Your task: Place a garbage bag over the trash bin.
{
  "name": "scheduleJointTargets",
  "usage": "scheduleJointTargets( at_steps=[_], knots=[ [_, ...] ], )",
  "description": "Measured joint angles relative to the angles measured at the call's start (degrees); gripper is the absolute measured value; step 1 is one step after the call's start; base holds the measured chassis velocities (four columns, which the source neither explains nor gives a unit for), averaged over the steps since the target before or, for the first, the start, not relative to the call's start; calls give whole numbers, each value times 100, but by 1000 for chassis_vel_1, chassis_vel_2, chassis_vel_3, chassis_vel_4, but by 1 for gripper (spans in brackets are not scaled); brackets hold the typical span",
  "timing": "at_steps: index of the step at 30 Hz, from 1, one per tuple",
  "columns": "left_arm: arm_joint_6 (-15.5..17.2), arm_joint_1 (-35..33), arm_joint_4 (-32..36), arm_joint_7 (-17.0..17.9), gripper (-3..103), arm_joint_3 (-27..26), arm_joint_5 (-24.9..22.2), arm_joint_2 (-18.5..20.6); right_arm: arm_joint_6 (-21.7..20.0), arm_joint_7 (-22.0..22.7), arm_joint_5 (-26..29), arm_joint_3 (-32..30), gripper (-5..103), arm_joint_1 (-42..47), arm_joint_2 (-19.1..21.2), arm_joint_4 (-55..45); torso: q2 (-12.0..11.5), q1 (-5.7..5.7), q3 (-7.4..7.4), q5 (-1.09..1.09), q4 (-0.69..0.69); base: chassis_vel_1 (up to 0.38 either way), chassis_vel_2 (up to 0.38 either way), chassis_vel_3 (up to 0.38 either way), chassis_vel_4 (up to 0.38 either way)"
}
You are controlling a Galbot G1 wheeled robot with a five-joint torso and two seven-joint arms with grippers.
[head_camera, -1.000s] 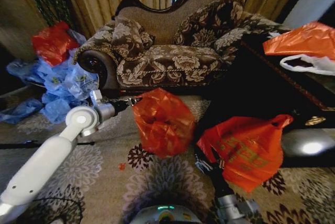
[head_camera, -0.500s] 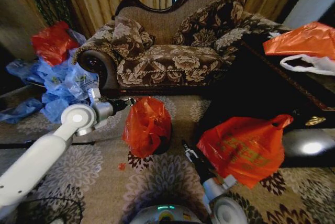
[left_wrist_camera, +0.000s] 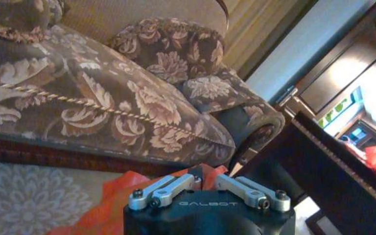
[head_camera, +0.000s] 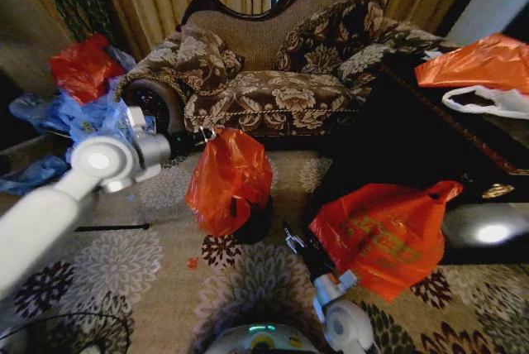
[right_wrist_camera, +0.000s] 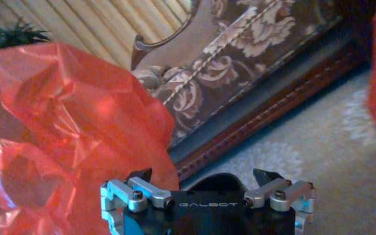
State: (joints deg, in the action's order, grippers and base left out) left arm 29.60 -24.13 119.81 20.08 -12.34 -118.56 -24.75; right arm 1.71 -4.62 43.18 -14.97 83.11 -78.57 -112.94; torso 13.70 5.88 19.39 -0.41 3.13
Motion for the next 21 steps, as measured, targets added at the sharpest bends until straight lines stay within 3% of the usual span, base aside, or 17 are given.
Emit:
scheduleJointTargets(
  at_steps=[11, 21],
  knots=[
    [-185, 319, 145, 53, 0, -30, -595, 642, 404, -488, -631, 923, 100, -1011, -415, 767, 0, 0, 0, -2, 0, 0, 0, 0, 0],
    [-275, 344, 232, 82, 0, -70, -723, 897, 456, -700, -439, 1400, 100, -1471, -549, 927, 0, 0, 0, -1, 0, 0, 0, 0, 0]
  ],
)
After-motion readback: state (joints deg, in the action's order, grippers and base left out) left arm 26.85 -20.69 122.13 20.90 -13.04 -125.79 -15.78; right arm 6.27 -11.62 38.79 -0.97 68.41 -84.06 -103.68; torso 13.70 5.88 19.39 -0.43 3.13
